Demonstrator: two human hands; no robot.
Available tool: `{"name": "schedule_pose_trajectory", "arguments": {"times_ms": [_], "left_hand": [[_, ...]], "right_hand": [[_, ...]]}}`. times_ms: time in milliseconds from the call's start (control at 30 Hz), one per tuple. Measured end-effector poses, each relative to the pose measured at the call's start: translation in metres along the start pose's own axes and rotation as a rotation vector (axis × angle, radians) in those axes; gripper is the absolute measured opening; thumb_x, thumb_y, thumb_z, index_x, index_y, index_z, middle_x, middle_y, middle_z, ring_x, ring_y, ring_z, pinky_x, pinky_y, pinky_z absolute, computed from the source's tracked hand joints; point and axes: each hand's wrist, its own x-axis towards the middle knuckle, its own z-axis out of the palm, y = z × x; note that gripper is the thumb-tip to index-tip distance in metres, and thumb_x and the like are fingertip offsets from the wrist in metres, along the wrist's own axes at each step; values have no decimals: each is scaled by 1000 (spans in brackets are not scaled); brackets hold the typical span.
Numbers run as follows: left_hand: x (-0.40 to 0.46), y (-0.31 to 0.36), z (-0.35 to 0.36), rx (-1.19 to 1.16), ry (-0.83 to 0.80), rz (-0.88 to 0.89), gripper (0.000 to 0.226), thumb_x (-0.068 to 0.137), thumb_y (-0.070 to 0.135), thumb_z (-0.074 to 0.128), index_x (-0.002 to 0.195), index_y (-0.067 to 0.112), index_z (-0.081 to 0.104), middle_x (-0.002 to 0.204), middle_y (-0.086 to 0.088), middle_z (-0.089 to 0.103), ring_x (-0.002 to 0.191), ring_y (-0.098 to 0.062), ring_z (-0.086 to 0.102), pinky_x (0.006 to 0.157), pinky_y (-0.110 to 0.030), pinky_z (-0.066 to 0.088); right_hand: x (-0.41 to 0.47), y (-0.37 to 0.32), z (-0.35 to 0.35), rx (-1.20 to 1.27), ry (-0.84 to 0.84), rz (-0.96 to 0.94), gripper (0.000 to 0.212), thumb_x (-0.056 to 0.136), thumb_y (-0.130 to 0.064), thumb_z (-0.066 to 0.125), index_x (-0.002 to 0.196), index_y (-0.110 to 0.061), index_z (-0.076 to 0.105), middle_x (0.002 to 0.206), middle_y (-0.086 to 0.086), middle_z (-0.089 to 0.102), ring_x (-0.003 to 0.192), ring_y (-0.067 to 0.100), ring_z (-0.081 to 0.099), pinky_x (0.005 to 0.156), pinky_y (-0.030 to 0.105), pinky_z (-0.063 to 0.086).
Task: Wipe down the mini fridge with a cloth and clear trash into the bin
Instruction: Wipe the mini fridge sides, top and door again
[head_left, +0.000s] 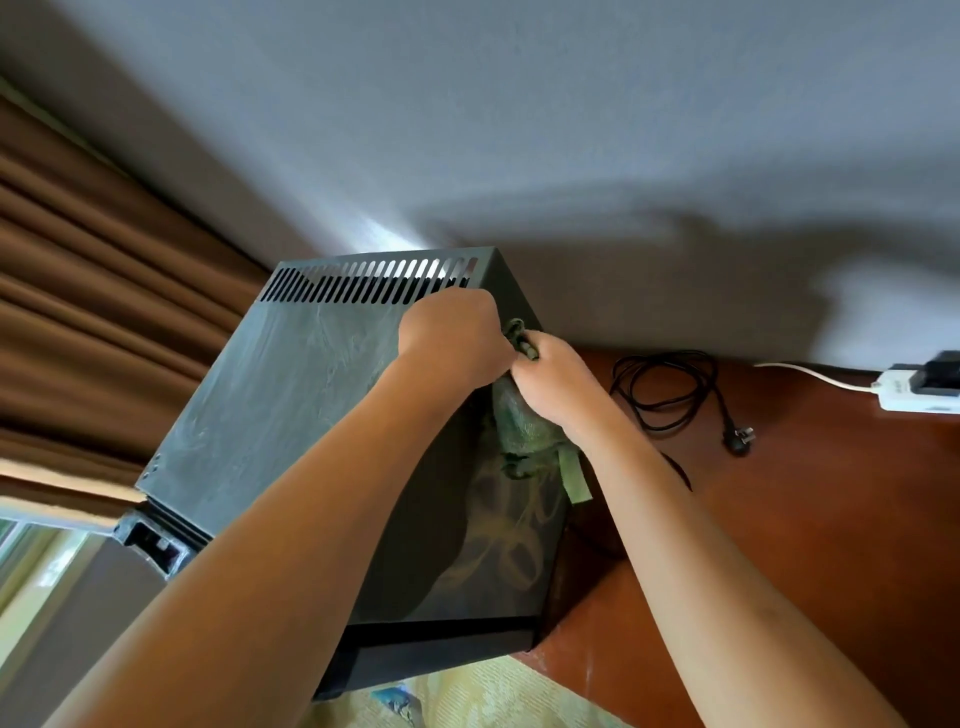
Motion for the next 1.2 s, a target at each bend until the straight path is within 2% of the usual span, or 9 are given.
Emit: {"name": "schedule_pose_trajectory", "arguments": {"times_ms": [100,300,433,533,633,733,867,967,1200], "left_hand": [[0,-3,-2,-34,-22,6,9,86,22,49,81,17,55,69,2,51,57,-15,48,47,-23,32],[1,-5,0,-41,-3,29,12,87,22,49,83,16,58,71,1,54,65,-20,56,51,-23,37],[2,-6,0,-56,-11,35,25,97,32,42,87,15,56,76,-1,55,74,-23,59,59,-29,41],[3,-9,-1,-51,-8,55,34,101,35,34,95,12,58,84,-6,58,79,-28,60,64,-33,44],[4,-9,3,-45,5,71,39,102,35,32,101,10,62,88,-8,62,81,-29,62,67,-34,47],[6,-10,5,-46,12,68,40,102,36,32,100,10,63,88,-7,62,80,-27,61,67,-34,46],[6,-11,5,-53,18,63,39,102,36,32,103,11,62,91,-6,62,82,-26,60,67,-33,44],[7,-11,4,-48,-6,58,41,103,36,30,105,10,62,93,-8,63,83,-28,61,68,-34,46],[6,-11,6,-76,-4,47,42,103,37,29,111,11,60,97,-8,63,87,-27,62,74,-37,50]], "right_hand": [[-2,16,4,-313,-107,193,33,102,-25,44,126,-13,62,119,12,67,106,32,63,90,42,54],[-22,2,-1,-7,-250,179,16,93,-18,52,84,-5,56,60,0,44,49,14,39,39,20,26],[-6,-9,-6,-149,-81,7,17,99,-23,47,86,-16,56,75,2,58,67,22,54,58,32,39],[-12,10,6,-478,-214,191,23,102,-22,45,109,-12,64,101,13,67,91,32,64,72,35,48],[-29,13,14,-407,-399,247,30,101,-25,46,110,-3,65,83,7,60,67,20,55,62,29,44],[-30,-3,3,-166,-306,153,14,92,-25,52,81,-16,51,67,1,44,51,15,38,43,24,34],[-17,-7,-2,-222,-174,76,15,96,-21,50,85,-10,50,67,5,46,59,24,42,55,35,32],[-27,6,7,-460,-329,217,20,102,-21,46,95,-8,59,77,10,55,65,24,49,57,33,37],[-36,-9,10,-162,-252,107,27,90,-21,53,70,-16,37,59,-2,34,50,17,31,50,35,27]]}}
